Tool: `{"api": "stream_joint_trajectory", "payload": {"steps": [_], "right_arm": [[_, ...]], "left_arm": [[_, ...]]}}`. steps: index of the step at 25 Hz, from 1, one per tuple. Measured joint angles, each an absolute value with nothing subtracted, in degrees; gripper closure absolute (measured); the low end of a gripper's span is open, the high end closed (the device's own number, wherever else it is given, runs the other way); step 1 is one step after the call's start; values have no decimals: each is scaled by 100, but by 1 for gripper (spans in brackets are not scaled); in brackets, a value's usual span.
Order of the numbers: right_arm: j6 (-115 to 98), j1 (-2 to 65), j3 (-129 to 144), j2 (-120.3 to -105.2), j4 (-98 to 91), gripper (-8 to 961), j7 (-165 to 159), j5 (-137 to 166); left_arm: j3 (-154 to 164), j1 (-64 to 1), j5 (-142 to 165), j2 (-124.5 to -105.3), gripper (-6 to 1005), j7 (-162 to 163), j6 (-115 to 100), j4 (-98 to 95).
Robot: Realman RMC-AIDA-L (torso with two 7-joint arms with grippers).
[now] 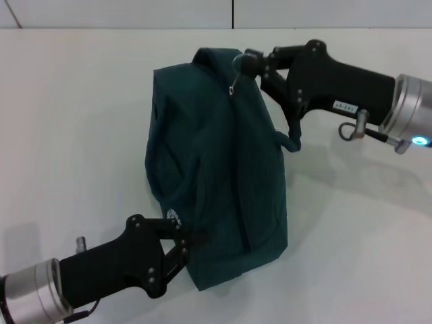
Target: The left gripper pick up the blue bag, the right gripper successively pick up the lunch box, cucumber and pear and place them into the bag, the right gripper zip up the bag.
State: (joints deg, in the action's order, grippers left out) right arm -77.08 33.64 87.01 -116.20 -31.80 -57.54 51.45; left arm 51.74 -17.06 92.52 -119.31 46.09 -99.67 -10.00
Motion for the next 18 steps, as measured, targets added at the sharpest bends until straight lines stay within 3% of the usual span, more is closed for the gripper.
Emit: {"api": "stream_joint_trajectory", "payload": {"steps": [7, 18], "right_arm": [[-8163, 3157, 8701, -11619, -3173, 935, -5745, 5085], [-9173, 2553, 8701, -11596, -3295, 935, -5569, 5115]], "left_arm": [[5178, -1643, 9290, -11877, 932, 4540, -10181, -1205], [5126, -1593, 9274, -11574, 935, 4549, -10628, -1717]]}}
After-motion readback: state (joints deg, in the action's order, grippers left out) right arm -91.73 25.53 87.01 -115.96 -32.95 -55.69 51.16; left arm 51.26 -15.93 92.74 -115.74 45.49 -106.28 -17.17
